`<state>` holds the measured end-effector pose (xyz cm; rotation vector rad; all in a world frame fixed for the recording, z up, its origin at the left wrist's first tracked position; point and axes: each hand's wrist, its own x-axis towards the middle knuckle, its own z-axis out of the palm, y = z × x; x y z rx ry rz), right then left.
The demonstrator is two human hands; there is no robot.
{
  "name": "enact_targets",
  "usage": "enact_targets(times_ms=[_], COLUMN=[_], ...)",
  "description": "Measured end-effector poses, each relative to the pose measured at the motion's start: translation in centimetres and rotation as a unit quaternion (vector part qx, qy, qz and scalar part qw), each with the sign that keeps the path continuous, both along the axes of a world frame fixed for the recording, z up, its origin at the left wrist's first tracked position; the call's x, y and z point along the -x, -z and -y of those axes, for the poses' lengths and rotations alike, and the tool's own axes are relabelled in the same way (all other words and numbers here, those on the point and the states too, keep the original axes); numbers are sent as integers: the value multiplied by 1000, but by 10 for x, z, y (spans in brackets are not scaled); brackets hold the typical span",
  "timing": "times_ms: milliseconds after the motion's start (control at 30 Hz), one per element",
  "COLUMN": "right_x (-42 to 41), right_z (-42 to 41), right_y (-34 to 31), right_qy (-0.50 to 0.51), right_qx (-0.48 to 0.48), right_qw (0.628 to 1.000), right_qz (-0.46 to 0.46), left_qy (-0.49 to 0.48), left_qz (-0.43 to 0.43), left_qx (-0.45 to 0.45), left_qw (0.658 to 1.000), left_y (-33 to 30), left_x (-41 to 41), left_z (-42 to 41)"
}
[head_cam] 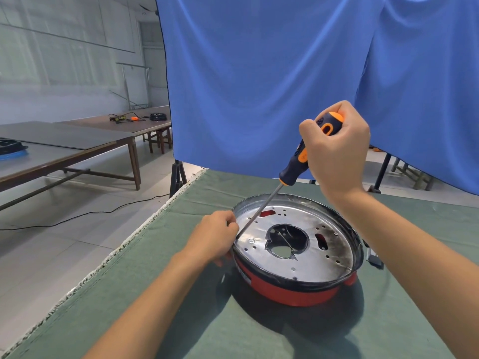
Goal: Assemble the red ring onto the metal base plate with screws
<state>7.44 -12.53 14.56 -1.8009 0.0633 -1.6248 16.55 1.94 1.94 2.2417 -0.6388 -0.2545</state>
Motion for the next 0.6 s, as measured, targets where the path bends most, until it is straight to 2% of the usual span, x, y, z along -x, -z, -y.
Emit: enact_targets(times_ms=[267,433,600], right_x=[-4,-3,-2], right_z=[0,-1,1], right_y=[1,1,1], right_qy=[2,16,14], right_qx=[-3,1,-7], right_qw=[1000,1000,1000], right_qz=[-2,-4,-9], left_qy=[-1,29,50], left_qz=[-13,-86,-86], left_qx=[16,28,-3], left_qw=[1000,995,995], left_y=[-2,-9,-12], left_x=[1,-4,-4], left_z=[-1,-5,-8])
